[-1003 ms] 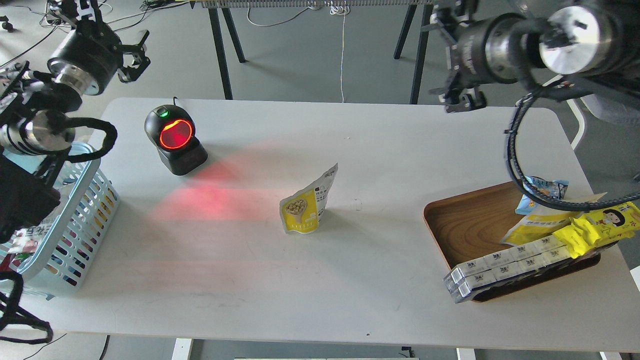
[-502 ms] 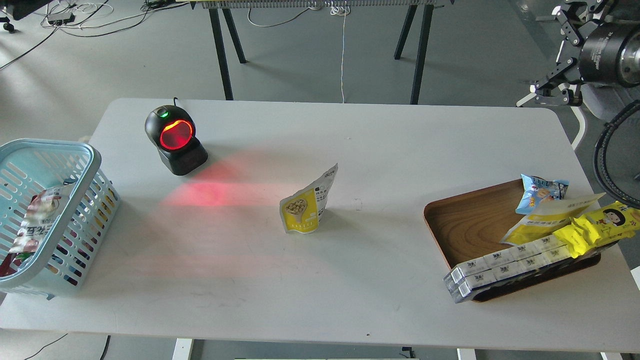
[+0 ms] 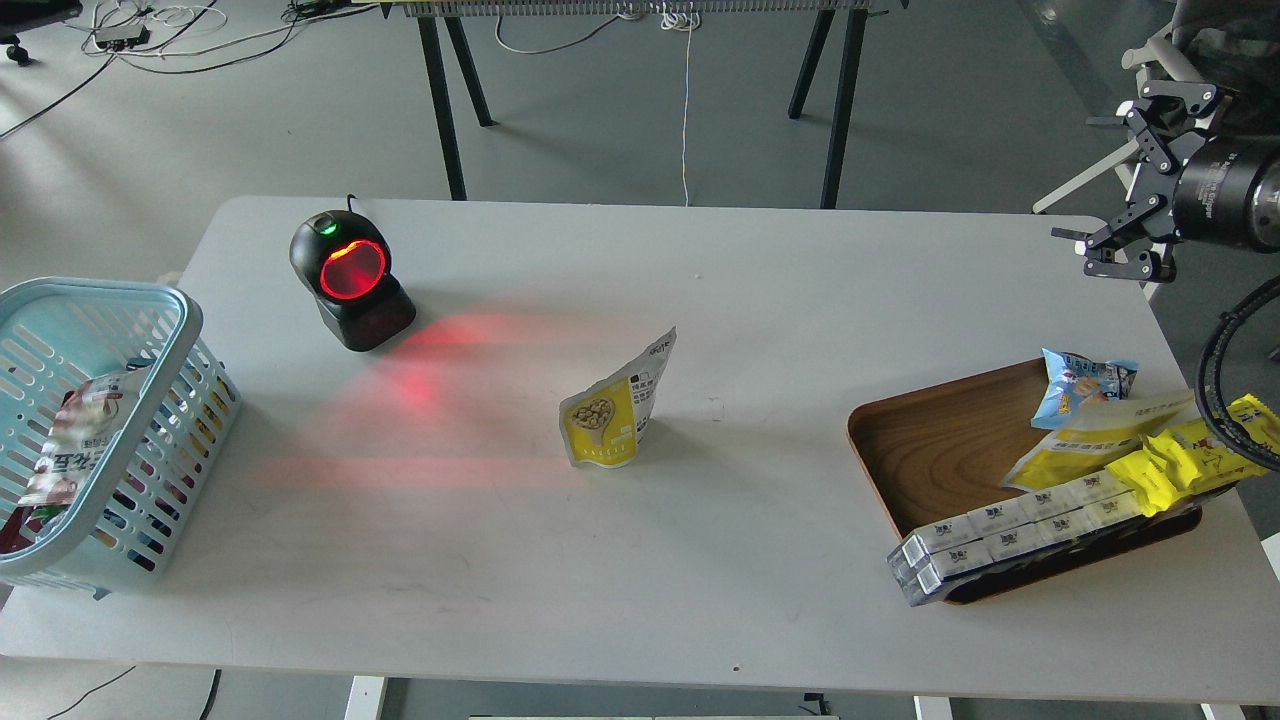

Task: Scan snack and place in basket
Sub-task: 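Reach the left gripper to the standing yellow packet and grasp it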

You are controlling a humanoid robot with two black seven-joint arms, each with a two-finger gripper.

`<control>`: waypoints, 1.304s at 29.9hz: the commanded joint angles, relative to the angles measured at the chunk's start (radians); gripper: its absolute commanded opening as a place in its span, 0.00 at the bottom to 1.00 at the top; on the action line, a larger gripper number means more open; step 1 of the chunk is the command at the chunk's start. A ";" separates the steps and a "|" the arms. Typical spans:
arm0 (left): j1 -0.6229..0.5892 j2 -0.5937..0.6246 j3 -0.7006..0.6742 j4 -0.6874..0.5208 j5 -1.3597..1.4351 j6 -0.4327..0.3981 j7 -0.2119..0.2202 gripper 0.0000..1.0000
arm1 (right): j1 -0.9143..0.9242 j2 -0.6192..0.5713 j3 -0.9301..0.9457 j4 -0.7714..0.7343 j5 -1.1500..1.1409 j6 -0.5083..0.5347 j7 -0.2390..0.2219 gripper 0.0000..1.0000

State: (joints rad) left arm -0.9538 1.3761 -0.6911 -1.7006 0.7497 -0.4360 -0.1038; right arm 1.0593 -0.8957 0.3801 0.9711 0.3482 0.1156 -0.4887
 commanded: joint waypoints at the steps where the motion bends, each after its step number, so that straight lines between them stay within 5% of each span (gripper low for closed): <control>1: 0.001 -0.023 0.028 -0.034 0.071 0.005 0.001 1.00 | 0.001 0.066 0.005 -0.136 0.000 0.079 0.000 1.00; 7: 0.001 -0.020 0.096 -0.048 0.158 0.000 0.001 1.00 | 0.001 0.075 0.005 -0.183 0.000 0.346 0.018 1.00; 12: 0.006 -0.074 0.117 -0.062 0.431 0.046 -0.008 1.00 | -0.045 0.083 0.000 -0.184 -0.008 0.373 0.205 1.00; 16: 0.007 -0.126 0.156 -0.062 0.632 0.088 -0.046 1.00 | -0.065 0.132 -0.003 -0.224 -0.008 0.373 0.289 1.00; 32: 0.099 -0.517 0.191 -0.062 1.149 0.095 -0.042 1.00 | -0.108 0.187 -0.006 -0.253 -0.008 0.373 0.295 1.00; 39: 0.130 -0.640 0.193 -0.062 1.194 0.095 0.110 0.99 | -0.110 0.218 0.005 -0.256 -0.008 0.373 0.297 0.99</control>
State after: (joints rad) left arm -0.8364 0.7800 -0.5001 -1.7626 1.9155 -0.3402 -0.0460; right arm 0.9502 -0.6832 0.3765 0.7150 0.3405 0.4888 -0.1931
